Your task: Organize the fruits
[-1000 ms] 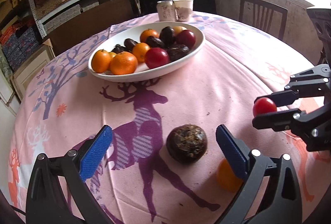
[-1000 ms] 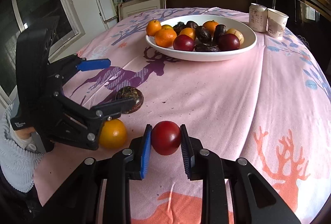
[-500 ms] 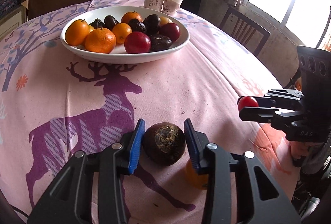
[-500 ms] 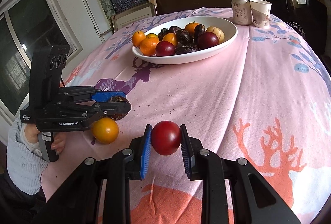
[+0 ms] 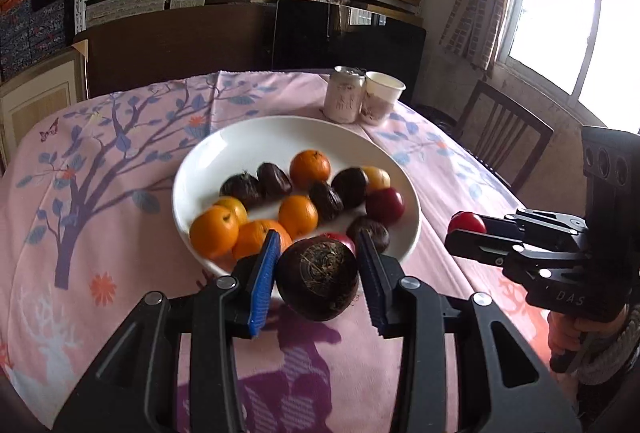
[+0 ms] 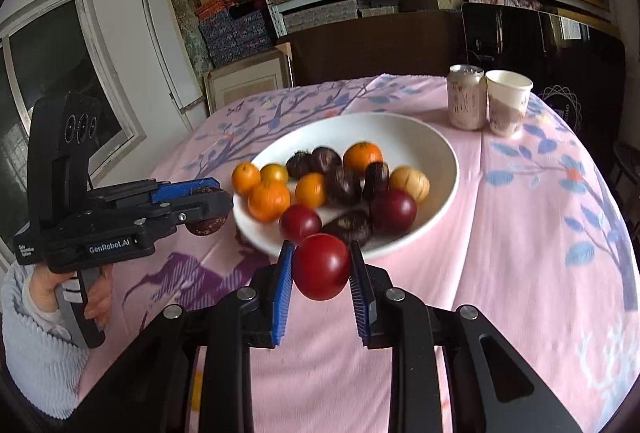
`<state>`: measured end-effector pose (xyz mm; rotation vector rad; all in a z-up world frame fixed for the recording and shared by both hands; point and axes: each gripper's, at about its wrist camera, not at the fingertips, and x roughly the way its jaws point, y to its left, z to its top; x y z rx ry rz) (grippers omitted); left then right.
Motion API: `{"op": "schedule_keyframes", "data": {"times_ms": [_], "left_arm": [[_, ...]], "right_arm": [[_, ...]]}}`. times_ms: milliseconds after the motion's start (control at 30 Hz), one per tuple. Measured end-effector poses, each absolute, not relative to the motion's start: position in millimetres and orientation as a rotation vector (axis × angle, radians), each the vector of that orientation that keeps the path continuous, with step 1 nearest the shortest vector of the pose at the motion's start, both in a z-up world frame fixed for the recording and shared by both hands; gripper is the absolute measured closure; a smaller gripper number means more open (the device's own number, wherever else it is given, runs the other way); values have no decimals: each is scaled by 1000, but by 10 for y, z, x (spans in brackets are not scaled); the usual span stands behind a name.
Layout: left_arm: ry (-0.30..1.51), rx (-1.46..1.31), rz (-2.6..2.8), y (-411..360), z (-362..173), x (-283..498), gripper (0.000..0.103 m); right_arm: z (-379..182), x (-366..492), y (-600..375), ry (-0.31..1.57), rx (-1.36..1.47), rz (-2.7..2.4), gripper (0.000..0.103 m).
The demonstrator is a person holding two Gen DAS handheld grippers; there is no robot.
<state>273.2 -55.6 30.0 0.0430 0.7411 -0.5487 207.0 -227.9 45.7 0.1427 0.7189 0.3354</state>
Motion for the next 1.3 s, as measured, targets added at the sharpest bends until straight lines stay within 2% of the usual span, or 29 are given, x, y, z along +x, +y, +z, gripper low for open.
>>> {"op": "schedule_keyframes", "data": {"times_ms": [100, 133, 167, 200, 233, 467, 533, 667, 800, 1067, 1300], "left_arm": [[738, 51, -494, -678, 277, 3012, 65], [742, 41, -486, -701, 247, 3070, 60], [736, 28, -475, -700, 220, 3093, 51], [729, 30, -452, -683, 196, 3086, 34], [718, 47, -442, -662, 188, 3059, 25], [681, -14, -435, -398, 297, 2867, 24], [670, -2, -420, -352, 284, 2726, 20], [690, -8, -447, -262, 167, 2402, 20], [691, 49, -502, -298, 56, 1957, 19], [702, 323, -638, -557, -170, 1136, 16], [740, 421, -676, -727, -266, 1014, 16]], "right_arm": [[386, 2461, -2168, 726, 112, 306, 76], [338, 2546, -2155, 721, 117, 298, 72], [294, 2596, -2175, 707, 134, 288, 66], [248, 2592, -2203, 704, 144, 261, 54], [221, 2585, -2222, 715, 139, 269, 50], [264, 2323, -2357, 689, 179, 297, 50], [225, 2179, -2395, 699, 201, 307, 50], [100, 1851, -2410, 731, 216, 330, 47], [37, 1510, -2430, 725, 228, 345, 43], [-20, 1231, -2488, 809, 369, 444, 43], [-84, 1080, -2039, 911, 312, 580, 43]]}}
